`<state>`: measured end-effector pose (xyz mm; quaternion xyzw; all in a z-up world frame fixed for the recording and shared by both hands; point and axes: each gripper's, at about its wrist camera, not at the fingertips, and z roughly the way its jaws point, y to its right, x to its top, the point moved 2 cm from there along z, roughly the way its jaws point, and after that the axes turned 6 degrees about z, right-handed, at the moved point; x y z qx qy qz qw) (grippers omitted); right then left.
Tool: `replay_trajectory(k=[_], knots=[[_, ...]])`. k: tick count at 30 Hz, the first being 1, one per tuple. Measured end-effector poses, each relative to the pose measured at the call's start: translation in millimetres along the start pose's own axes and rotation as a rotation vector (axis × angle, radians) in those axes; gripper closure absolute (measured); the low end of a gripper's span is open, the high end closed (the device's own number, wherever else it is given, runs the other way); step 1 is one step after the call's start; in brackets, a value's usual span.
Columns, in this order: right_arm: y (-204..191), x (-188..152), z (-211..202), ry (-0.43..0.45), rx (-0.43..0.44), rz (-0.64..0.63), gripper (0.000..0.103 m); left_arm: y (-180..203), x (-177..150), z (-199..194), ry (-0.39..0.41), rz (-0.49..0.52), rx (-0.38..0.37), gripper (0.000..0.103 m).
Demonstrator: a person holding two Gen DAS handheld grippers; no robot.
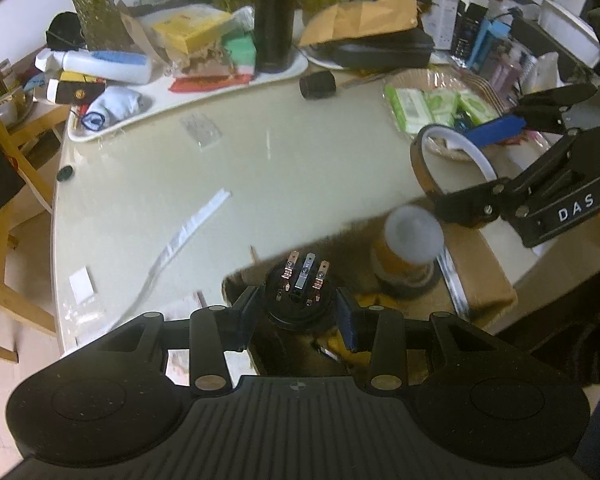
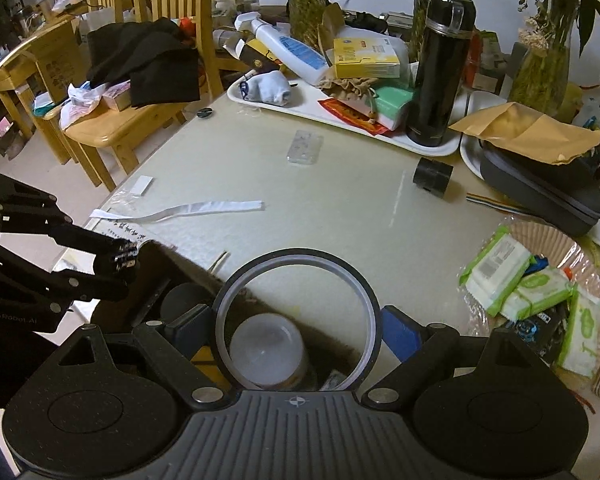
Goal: Organize rigid objects
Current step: 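Carry plug and ring over the box while opening the left gripper to drop the plug, then lower the black-rimmed ring into the box and open the right gripper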
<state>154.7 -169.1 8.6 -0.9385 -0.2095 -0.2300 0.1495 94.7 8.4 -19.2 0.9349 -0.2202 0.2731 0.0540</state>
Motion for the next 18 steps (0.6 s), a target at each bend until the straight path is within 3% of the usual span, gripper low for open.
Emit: replay_trajectory(k=[7,11,18], knots=[[-10.3,-11.4,-7.8,-0.001,0.013,-0.013,0.012,6.5,-10.2,-3.4,-0.026,0.013,-0.036,0.062],[-17.9,-19.4,-8.3,-0.023,0.022,-0.029,0.012,6.3,-8.7,-5.2,-0.020,0.016,-0.028,0.038],[-30.3,-29.1,-2.7,-0.059,0.027,-0.074,0.012,-0.5,-3.5,-9.4,0.017,-0.033,0.006,0.034]])
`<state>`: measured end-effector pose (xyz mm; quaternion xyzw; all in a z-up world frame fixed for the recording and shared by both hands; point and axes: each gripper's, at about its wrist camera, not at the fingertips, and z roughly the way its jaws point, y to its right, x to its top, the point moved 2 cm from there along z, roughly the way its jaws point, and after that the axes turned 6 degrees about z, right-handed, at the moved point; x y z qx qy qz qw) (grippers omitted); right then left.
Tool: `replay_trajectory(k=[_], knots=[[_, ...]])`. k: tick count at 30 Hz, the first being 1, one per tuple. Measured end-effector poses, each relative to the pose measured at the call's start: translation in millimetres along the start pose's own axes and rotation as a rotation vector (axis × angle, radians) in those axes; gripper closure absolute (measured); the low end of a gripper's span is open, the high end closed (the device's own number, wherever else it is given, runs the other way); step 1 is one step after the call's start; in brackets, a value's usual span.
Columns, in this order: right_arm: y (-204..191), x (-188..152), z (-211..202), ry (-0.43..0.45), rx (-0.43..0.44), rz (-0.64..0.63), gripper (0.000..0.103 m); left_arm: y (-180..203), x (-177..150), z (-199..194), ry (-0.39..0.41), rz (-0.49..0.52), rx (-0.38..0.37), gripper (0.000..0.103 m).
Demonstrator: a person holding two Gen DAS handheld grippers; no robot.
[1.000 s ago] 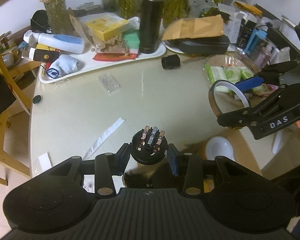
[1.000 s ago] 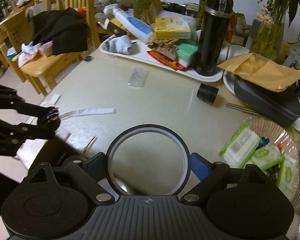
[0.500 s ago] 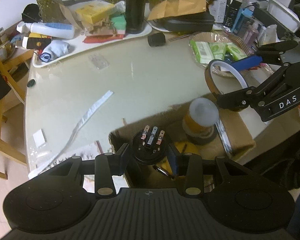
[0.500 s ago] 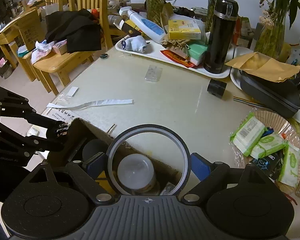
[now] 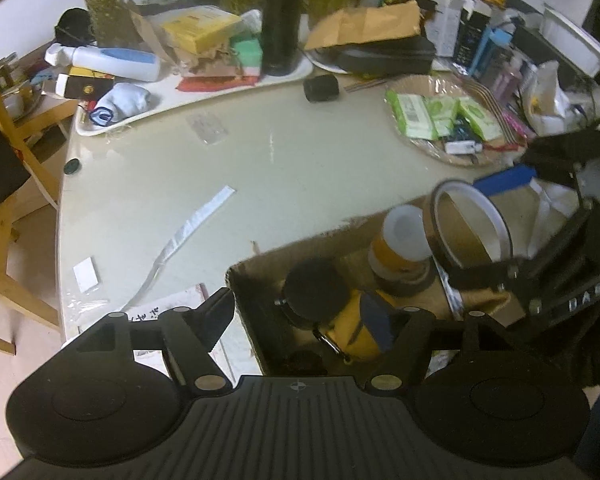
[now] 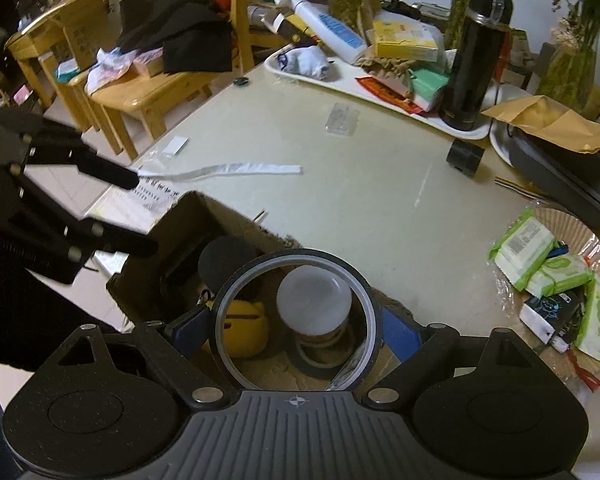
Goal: Organize rigid objects
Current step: 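Lower the black-rimmed ring into the box and open the right gripper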
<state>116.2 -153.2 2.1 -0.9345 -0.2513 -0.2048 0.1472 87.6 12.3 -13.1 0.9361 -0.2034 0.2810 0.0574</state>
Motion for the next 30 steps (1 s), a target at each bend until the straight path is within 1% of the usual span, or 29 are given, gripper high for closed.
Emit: replay_trajectory(k=[4,7,8,9,11,14,19,21,24,26,30], knots=[[-2.0,-1.9,2.0,-0.012,0.003,-0.011,0.012,-3.3,2.4,-0.7,0.010,-0.020,0.013,0.034],[-6.5,-4.8,6.5,-0.063,0.024,-0.054,0.011,-6.4,3.7,-2.5,0.022,-0.038,0.020,0.034],[-7.9,-5.7,8.9,-0.078,0.017,-0.064,0.005,-7.1,4.2,-2.8,0.025,-0.043,0.024,0.034],[-8.7,-6.2,10.1,-0.084,0.014,-0.072,0.002,-7.9,4.7,-2.9,0.028,-0.048,0.026,0.034],[-8.5,-6.5,10.5,-0.083,0.014,-0.071,0.000,-9.6,5.8,-2.9,0.034,-0.058,0.030,0.034],[-4.0,-4.1,11.4,-0.079,0.008,-0.048,0.000,-11.3,6.4,-2.8,0.040,-0.066,0.038,0.034],[5.7,2.0,15.8,-0.077,-0.036,-0.012,0.000,-13.8,2.7,-1.1,0.056,-0.063,0.049,0.034],[10.5,5.9,16.4,-0.074,-0.045,0.012,0.000,-14.6,0.7,-0.4,0.075,-0.054,0.056,0.034],[16.4,13.1,16.3,-0.062,-0.047,0.038,0.000,-18.3,-5.2,2.7,0.125,-0.051,0.058,0.034],[20.9,17.0,16.2,-0.053,-0.056,0.056,0.000,-23.3,-12.8,7.7,0.151,-0.072,0.062,0.034],[36.6,22.3,16.6,-0.034,-0.093,0.127,0.000,-34.0,-23.9,5.9,0.199,-0.160,0.063,0.034]])
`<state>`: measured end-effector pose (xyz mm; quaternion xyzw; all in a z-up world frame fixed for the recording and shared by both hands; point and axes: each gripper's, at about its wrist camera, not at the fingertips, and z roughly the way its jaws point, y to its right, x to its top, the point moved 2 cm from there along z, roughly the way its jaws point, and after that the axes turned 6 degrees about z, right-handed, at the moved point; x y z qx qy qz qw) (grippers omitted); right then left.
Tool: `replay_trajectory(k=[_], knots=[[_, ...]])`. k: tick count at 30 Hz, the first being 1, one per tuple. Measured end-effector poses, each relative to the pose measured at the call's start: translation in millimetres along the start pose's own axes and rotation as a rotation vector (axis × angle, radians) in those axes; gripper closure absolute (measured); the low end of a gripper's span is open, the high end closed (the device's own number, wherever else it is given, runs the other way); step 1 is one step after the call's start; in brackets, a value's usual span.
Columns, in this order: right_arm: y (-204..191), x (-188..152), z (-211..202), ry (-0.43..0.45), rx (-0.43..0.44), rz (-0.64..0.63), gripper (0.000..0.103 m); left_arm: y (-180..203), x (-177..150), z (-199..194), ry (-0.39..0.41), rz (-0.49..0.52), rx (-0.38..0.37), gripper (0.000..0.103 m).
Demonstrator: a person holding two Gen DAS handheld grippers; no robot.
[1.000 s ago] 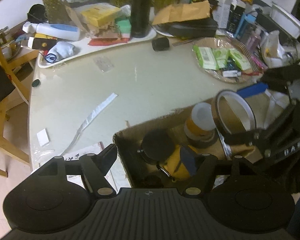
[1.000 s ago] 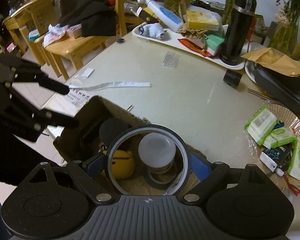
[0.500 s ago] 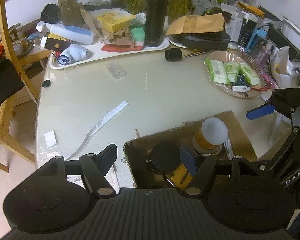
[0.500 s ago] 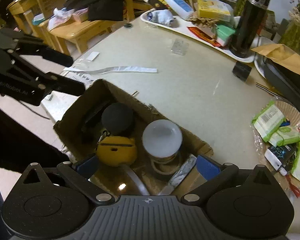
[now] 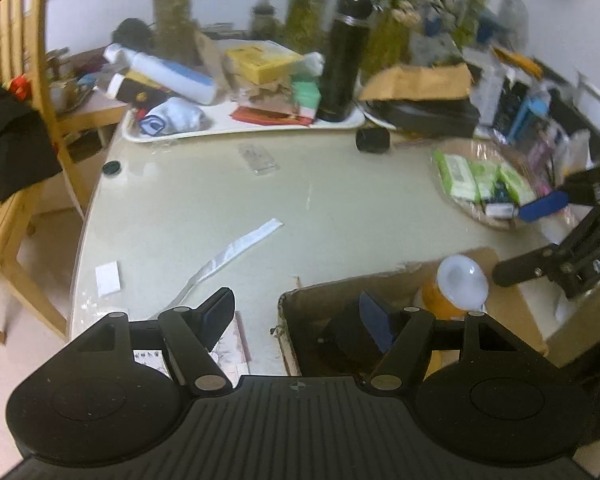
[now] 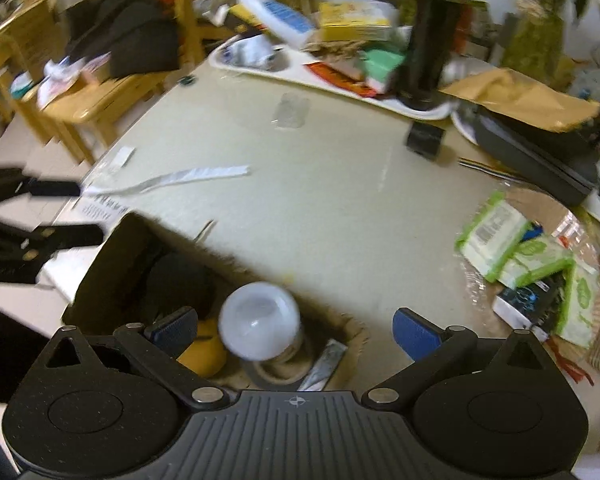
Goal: Organize rigid objects
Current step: 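Lower the black-rimmed ring into the box and open the right gripper, then raise both open grippers out of the box and move back over the table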
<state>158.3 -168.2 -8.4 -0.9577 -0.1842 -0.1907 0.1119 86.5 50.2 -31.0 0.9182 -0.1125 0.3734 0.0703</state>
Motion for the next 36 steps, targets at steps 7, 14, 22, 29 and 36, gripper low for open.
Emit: replay_trajectory(k=[7,14,22,29,36], knots=[[28.6,5.2,-3.4,0.055,-0.029,0.131,0.000,6.4,6.9,-14.1,0.025,-0.030,0.036,0.034],[30.9,10.8,-17.5,0.164,-0.005,0.171,0.000,11.1,23.2,-12.5,0.041,-0.021,0.025,0.034],[27.4,35.9,-13.0,0.262,-0.028,0.227,0.000,6.6,53.5,-0.5,0.061,-0.007,0.041,0.034],[35.0,51.9,-4.0,0.305,-0.062,0.228,0.000,-1.9,76.5,23.5,0.066,0.008,0.075,0.034],[44.4,65.7,7.1,0.352,-0.094,0.156,0.000,-7.1,79.1,52.4,0.037,0.021,0.135,0.034]])
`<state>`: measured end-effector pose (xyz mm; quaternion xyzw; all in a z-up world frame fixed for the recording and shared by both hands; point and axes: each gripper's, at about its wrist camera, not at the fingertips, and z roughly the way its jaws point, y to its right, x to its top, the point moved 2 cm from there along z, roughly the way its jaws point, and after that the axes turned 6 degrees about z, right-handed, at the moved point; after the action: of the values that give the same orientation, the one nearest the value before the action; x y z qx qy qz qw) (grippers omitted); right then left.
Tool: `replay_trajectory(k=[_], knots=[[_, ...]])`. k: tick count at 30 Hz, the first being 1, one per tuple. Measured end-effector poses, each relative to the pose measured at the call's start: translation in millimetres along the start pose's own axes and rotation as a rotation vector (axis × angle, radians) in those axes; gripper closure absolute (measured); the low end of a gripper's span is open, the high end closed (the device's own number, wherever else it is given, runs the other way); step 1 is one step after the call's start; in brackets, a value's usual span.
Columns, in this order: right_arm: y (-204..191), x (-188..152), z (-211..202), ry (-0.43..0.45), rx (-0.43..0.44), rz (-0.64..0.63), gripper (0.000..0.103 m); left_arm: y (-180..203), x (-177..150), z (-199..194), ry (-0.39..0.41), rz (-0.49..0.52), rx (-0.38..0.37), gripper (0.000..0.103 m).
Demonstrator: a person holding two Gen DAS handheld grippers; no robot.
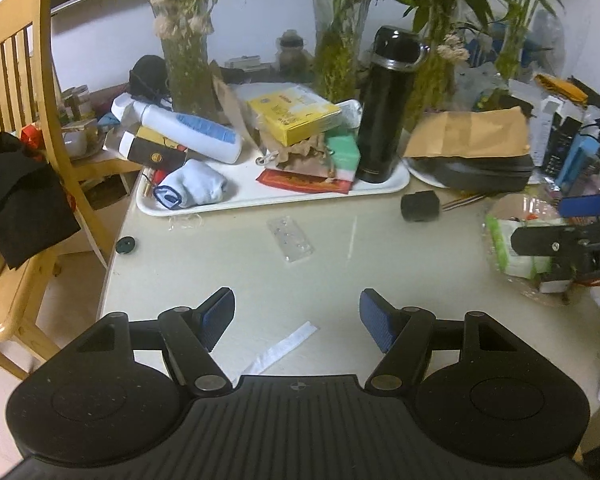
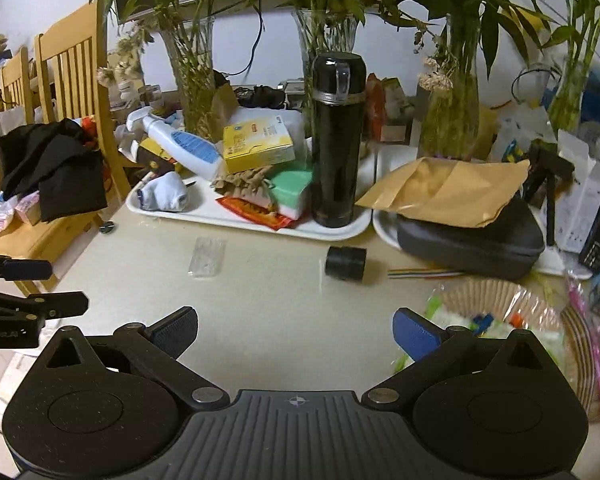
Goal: Organize rigid objects
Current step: 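Raise both open grippers out of the box and move back over the table, then reach the right gripper to the short black tube and grasp it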
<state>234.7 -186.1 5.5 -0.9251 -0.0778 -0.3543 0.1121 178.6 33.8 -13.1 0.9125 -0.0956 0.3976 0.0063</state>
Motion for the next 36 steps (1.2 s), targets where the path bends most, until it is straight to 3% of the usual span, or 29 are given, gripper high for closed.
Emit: replay_trajectory(k=[11,21,25,36], knots=[[0.3,-0.2,55.5,-0.007,-0.036,-0.085,0.001,8.5,8.6,21.3,-0.023,0.057,0.012,0.035],[-2.5,-0.2,88.8,0.055,-0.060,-0.153,0.005,-6.1,19.0,19.7,-0.065,-0.077,0.010,0.035],[-2.1,1.3,107.2,0.075,-0.092,-0.178,0.008,-6.3,20.0,19.5,-0.078,-0.084,0.006,0.034],[20.6,15.0,157.6,0.102,-0.193,-0.082,0.015,-2.6,22.4,21.2,-0.095,-0.078,-0.016,0.034]])
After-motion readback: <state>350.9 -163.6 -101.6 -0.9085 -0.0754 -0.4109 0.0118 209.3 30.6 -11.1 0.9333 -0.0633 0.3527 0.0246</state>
